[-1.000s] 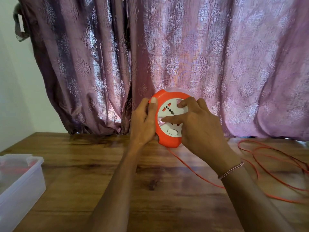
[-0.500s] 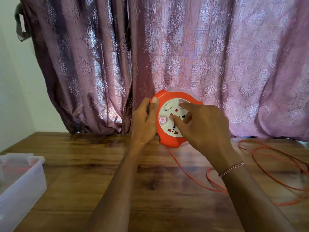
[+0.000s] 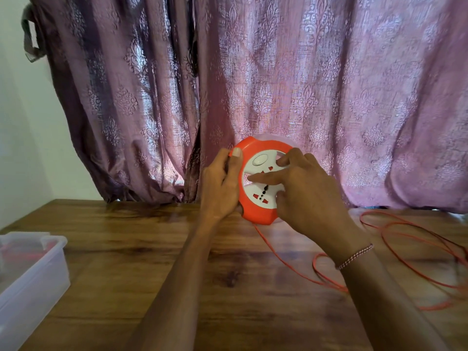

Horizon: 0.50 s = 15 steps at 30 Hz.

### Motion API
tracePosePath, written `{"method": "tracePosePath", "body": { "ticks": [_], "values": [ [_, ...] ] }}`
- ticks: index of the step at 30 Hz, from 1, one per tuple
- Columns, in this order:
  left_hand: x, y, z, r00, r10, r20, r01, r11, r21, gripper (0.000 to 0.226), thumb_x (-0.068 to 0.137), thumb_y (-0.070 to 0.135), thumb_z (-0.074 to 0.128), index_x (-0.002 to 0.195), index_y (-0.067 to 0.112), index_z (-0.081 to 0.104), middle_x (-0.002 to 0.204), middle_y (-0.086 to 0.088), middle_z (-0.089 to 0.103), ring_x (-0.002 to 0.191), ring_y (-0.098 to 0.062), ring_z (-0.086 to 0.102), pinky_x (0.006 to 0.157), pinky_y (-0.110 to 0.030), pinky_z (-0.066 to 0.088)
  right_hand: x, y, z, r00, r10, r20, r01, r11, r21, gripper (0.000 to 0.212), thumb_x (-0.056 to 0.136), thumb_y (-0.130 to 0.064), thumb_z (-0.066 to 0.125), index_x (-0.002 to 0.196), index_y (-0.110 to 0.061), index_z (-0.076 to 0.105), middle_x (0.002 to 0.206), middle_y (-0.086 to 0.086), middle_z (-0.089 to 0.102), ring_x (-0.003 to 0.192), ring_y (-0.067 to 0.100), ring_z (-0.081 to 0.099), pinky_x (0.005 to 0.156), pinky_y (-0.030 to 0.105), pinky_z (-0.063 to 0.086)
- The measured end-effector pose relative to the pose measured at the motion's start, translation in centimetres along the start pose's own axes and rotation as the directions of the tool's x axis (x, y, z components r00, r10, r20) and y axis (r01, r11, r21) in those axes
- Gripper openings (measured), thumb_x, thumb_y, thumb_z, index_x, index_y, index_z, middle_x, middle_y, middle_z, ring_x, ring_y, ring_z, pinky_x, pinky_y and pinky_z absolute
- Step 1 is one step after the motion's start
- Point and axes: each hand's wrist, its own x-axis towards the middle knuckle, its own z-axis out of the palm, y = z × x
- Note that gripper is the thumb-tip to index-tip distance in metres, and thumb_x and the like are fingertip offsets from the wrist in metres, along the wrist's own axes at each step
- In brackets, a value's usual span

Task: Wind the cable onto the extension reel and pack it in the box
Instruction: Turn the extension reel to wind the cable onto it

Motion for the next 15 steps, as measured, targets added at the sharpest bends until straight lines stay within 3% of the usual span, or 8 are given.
{"method": "tracePosePath", "body": {
  "ticks": [4, 7, 11, 15],
  "values": [
    [0.1, 0.1, -0.1, 1.000, -0.021, -0.006, 0.021, 1.000, -0.016, 0.038, 0.103, 0.050, 0.044, 0.072, 0.028, 0.041, 0.060, 0.014, 0.048, 0.060, -0.008, 0.042, 0.060, -0.047, 0.043, -0.2, 0.0, 0.5, 0.997, 0.050, -0.062, -0.050, 0.999, 0.007, 0.064, 0.074, -0.045, 0.066, 0.131, -0.059, 0.041, 0.108, 0.005, 0.056, 0.102, 0.030, 0.056, 0.076, 0.041, 0.051],
    [0.3, 0.1, -0.2, 0.999, -0.046, -0.011, 0.045, 0.996, -0.076, 0.036, 0.102, 0.051, 0.045, 0.073, 0.030, 0.045, 0.061, 0.015, 0.052, 0.060, -0.006, 0.045, 0.059, -0.036, 0.042, 0.2, 0.0, 0.9, 0.985, 0.113, -0.133, -0.106, 0.993, 0.053, 0.064, 0.078, -0.065, 0.053, 0.138, -0.046, 0.042, 0.098, 0.001, 0.072, 0.096, 0.033, 0.063, 0.075, 0.039, 0.051],
    [0.4, -0.1, -0.4, 0.999, -0.050, -0.013, 0.049, 0.993, -0.107, 0.040, 0.099, 0.056, 0.045, 0.077, 0.023, 0.048, 0.065, 0.010, 0.056, 0.062, -0.009, 0.051, 0.060, -0.040, 0.047, 0.3, -0.3, 0.9, 0.986, 0.112, -0.125, -0.108, 0.994, 0.034, 0.062, 0.086, -0.061, 0.047, 0.141, -0.032, 0.045, 0.097, 0.000, 0.075, 0.099, 0.033, 0.063, 0.076, 0.039, 0.052],
    [0.3, -0.2, -0.4, 0.999, -0.041, -0.012, 0.040, 0.994, -0.100, 0.045, 0.100, 0.056, 0.045, 0.079, 0.017, 0.048, 0.068, -0.007, 0.059, 0.066, -0.015, 0.054, 0.063, -0.048, 0.050, 0.3, -0.1, 0.0, 0.989, 0.053, -0.138, -0.044, 0.997, 0.066, 0.046, 0.087, -0.047, 0.059, 0.127, -0.026, 0.060, 0.095, 0.000, 0.072, 0.096, 0.029, 0.062, 0.076, 0.041, 0.052]
  ]
}}
